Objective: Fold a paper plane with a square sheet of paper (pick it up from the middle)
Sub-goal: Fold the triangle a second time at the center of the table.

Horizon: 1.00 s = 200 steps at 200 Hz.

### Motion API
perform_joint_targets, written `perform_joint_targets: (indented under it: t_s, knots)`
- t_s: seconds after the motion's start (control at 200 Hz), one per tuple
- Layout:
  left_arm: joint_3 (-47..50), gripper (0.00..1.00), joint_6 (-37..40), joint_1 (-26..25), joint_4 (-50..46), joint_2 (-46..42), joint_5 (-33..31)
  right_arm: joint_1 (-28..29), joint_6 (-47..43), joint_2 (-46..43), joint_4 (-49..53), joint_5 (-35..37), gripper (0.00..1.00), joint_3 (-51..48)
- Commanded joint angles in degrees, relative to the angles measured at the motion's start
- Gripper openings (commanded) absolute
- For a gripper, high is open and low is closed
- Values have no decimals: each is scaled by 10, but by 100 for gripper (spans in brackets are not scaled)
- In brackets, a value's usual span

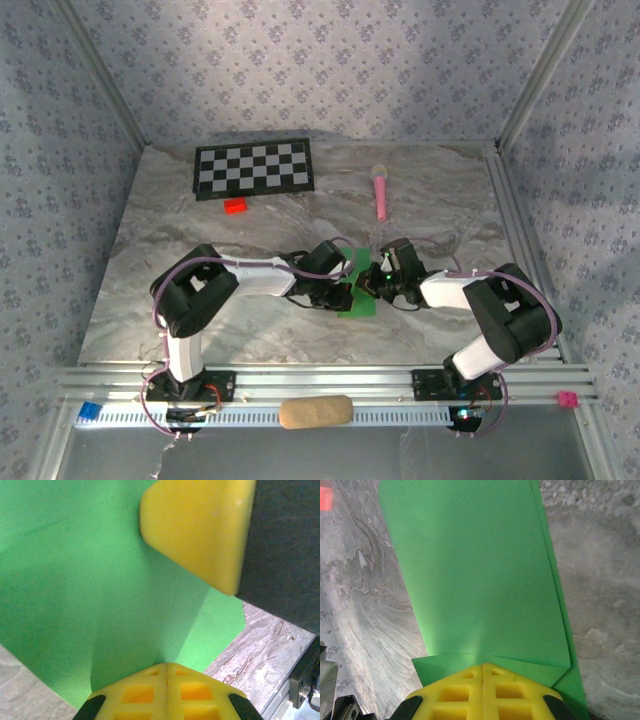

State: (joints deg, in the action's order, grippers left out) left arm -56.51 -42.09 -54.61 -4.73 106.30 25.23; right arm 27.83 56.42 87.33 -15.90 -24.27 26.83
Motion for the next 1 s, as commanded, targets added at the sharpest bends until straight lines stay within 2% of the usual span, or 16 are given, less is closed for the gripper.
perform_joint_targets:
  t_s: [0.0, 0.994]
  knots:
    - [16, 4, 8, -6, 0, -3, -9, -7, -15, 21, 62, 35, 0, -20]
    - [151, 4, -52, -8, 60, -98, -21, -10, -23, 41, 53, 29, 0, -20]
